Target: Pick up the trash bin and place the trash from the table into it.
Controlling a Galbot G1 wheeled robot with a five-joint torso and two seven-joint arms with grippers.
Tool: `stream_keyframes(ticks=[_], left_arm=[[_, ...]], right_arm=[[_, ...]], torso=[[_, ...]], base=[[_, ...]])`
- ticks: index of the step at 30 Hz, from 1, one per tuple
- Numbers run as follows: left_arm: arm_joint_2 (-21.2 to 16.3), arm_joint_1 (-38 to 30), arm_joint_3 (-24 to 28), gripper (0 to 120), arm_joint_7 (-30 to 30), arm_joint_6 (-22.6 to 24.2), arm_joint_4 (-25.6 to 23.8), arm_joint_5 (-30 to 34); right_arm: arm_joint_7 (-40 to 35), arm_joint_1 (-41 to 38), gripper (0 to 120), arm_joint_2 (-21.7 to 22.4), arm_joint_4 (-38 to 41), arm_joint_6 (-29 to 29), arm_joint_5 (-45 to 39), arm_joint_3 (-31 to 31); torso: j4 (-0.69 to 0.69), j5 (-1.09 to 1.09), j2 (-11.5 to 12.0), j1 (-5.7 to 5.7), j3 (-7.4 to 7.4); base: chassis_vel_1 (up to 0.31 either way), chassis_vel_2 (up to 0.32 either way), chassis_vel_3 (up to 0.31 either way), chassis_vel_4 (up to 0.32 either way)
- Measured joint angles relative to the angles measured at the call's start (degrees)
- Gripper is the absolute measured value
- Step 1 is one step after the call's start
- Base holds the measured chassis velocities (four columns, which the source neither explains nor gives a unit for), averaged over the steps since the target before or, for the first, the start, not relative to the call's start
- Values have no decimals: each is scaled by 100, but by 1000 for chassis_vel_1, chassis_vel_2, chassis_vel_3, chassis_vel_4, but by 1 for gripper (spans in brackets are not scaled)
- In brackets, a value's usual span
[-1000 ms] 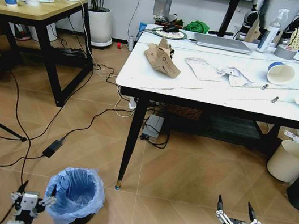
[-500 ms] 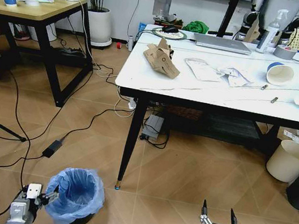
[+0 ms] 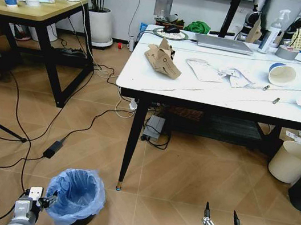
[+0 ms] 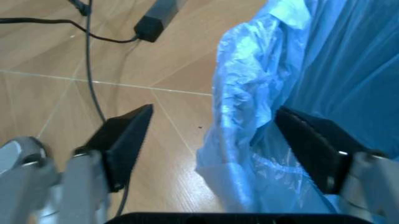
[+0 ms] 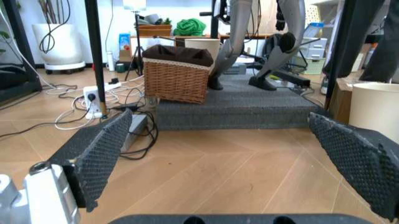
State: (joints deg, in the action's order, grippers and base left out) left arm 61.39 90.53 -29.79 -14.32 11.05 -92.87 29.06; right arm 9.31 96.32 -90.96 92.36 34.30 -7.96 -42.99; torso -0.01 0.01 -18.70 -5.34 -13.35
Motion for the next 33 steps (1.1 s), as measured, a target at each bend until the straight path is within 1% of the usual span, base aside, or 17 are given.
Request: stream_keyframes(ticks=[1,2,3,5,6,9,10,13,14,15,16,17,19,21,29,32,33], left_arm=[[14,-34,8,70,101,-3,58,-8],[21,-50,12,67,141,-8,89,-10],[21,-50,12,67,141,-8,89,-10],[35,-86,27,57,252,-18,139,-1],[38,-92,33,55,279,-20,143,5],[49,-115,48,43,373,-24,145,23],[49,-115,48,43,373,-24,145,23],[53,-117,45,30,483,-30,147,30],[53,-115,43,27,508,-33,148,33],[56,-99,24,19,612,-51,162,46],[56,-88,15,16,654,-57,171,46],[56,-88,15,16,654,-57,171,46],[55,-52,-12,7,743,-59,188,20],[54,-23,-40,0,810,-63,194,-48],[81,85,-68,0,913,-94,135,-132],[130,141,-66,0,950,-137,2,-244],[174,186,-63,0,1007,-178,-114,-271]], right_arm=[[0,2,100,5,7,-2,0,-5],[0,3,100,9,14,-2,0,-10],[0,3,100,9,14,-2,0,-10],[0,9,100,19,39,-8,-3,-26],[0,9,100,23,45,-9,-5,-29],[0,12,100,48,65,-20,-19,-50],[0,12,100,48,65,-20,-19,-50],[-1,12,100,68,71,-25,-27,-55],[-1,13,100,71,71,-25,-27,-55],[-2,19,100,94,71,-28,-29,-49],[-2,20,100,108,72,-31,-29,-46],[-2,20,100,108,72,-31,-29,-46],[-4,18,100,143,80,-45,-42,-38],[-5,12,100,175,94,-69,-65,-30],[-6,10,100,212,108,-92,-86,8],[-7,21,100,240,122,-95,-94,12],[-7,25,100,260,129,-97,-94,11]], torso=[[0,0,-1,0,-1],[0,-1,-1,0,-1],[0,-1,-1,0,-1],[0,-1,-2,-1,-2],[0,0,-2,-1,-2],[0,-1,-4,-2,-3],[0,-1,-4,-2,-3],[0,0,-6,-2,-4],[0,0,-6,-2,-4],[0,-1,-6,-2,-5],[0,0,-7,-2,-5],[0,0,-7,-2,-5],[0,-1,-7,-3,-5],[-1,0,-8,-3,-5],[0,1,-9,-3,-6],[0,-2,-9,-3,-7],[0,-2,-9,-3,-7]], base=[[0,0,0,0],[0,0,0,0],[0,0,0,0],[0,0,0,0],[0,0,0,0],[0,0,0,0],[0,0,0,0],[0,0,0,0],[0,0,0,0],[0,0,0,0],[0,0,0,0],[0,0,0,0],[0,0,0,0],[0,0,0,0],[0,0,0,0],[0,0,0,0],[0,0,0,0]])
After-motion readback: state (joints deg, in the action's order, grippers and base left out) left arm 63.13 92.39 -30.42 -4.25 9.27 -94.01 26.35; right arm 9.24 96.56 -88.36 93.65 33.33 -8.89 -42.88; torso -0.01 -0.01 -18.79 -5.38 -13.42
